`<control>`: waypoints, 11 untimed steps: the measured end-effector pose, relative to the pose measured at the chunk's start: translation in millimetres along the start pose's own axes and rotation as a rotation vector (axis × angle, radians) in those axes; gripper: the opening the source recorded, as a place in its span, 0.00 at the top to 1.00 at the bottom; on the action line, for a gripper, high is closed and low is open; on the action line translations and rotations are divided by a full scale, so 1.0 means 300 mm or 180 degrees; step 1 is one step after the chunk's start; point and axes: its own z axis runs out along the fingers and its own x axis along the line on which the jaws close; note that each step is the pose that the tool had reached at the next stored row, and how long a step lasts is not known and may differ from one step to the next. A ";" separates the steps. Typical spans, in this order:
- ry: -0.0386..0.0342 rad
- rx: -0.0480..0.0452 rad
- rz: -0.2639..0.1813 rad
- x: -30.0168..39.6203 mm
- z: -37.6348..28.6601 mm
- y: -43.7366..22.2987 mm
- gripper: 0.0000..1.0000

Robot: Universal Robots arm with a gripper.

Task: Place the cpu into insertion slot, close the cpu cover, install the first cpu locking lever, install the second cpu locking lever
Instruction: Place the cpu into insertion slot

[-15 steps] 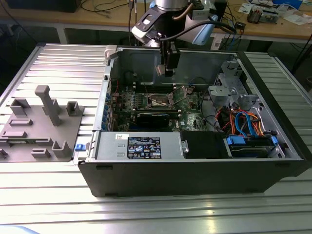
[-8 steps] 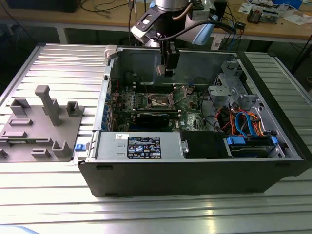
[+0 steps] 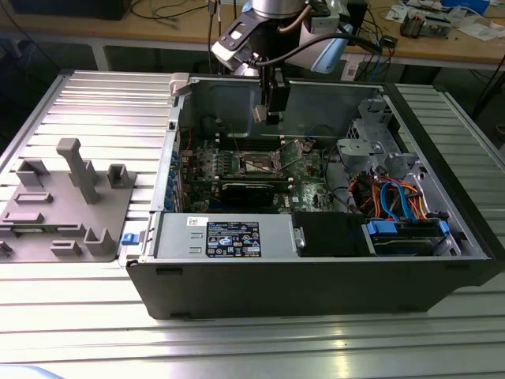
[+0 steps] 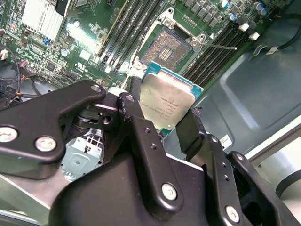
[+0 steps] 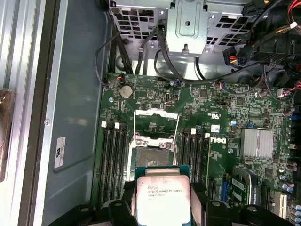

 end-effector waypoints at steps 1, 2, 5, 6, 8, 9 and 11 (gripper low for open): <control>0.0000 0.0000 0.0000 0.000 0.001 0.000 0.45; 0.0000 0.0000 0.0000 0.000 0.001 0.000 0.45; 0.0000 0.0000 0.0000 0.000 0.005 0.000 0.45; 0.0000 0.0000 0.0000 0.000 0.006 0.000 0.45; 0.0000 0.0000 0.0000 0.000 0.009 -0.001 0.45; 0.0000 0.0000 0.0000 0.000 0.010 -0.001 0.45; 0.0000 0.0000 0.0000 0.000 0.012 -0.001 0.45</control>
